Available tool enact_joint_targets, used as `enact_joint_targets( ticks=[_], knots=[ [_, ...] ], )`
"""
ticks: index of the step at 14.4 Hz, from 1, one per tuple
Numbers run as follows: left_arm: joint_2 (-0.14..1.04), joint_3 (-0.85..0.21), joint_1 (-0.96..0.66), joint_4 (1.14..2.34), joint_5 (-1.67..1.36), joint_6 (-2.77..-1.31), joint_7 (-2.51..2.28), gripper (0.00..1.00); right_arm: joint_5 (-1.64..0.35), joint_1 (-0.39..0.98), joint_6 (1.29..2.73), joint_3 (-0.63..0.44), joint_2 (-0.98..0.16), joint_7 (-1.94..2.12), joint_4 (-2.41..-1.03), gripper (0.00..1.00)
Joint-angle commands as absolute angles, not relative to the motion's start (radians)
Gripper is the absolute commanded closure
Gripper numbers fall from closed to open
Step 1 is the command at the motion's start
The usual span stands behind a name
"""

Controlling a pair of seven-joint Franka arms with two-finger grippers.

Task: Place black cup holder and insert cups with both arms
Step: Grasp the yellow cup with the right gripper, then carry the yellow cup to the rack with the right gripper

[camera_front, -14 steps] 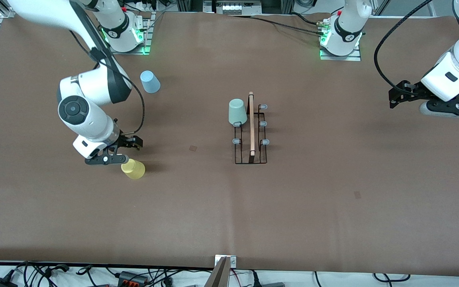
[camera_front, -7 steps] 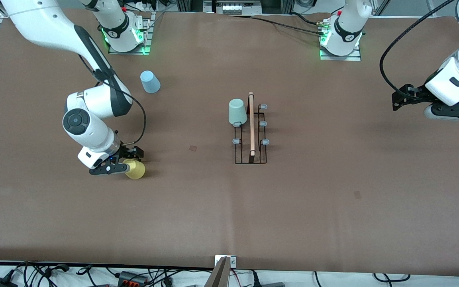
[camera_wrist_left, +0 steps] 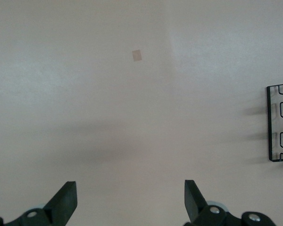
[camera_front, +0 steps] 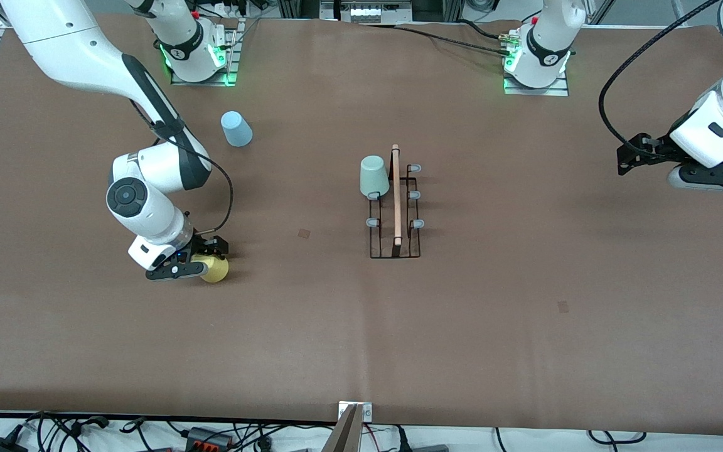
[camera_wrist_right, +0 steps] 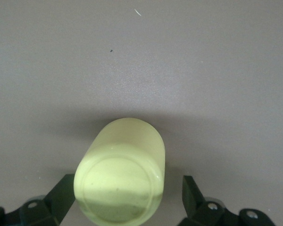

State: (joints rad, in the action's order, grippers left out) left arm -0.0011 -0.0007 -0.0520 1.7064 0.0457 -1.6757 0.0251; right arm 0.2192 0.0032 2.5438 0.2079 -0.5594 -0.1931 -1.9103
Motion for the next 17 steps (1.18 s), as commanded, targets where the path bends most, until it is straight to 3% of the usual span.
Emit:
enact_joint_targets(
  ticks=[1,3,5,6,8,13,17],
  knots=[
    [0.003,0.002,-0.048,1.695,0.023,-1.675,0.041,0.00,0.236,-0.002,2.554,0.213,-0.557,-0.183,-1.908,0.33],
    [0.003,0.002,-0.048,1.695,0.023,-1.674,0.041,0.00,0.236,0.002,2.554,0.213,-0.557,-0.183,-1.905,0.43],
    [0.003,0.002,-0.048,1.695,0.023,-1.674,0.041,0.00,0.236,0.002,2.554,0.213,-0.554,-0.189,-1.905,0.69],
    [0.003,0.002,-0.048,1.695,0.023,-1.674,0.041,0.00,0.236,0.003,2.554,0.213,-0.549,-0.189,-1.905,0.77],
    [0.003,0.002,-0.048,1.695,0.023,-1.672,0.041,0.00,0.235,0.012,2.522,0.213,-0.500,-0.187,-1.905,0.79],
    [0.003,0.002,-0.048,1.695,0.023,-1.672,0.041,0.00,0.221,0.150,2.236,0.218,-0.304,-0.427,-1.853,0.80],
    [0.003,0.002,-0.048,1.695,0.023,-1.671,0.041,0.00,0.103,0.337,2.181,0.219,-0.308,-0.777,-1.749,0.81]
  ],
)
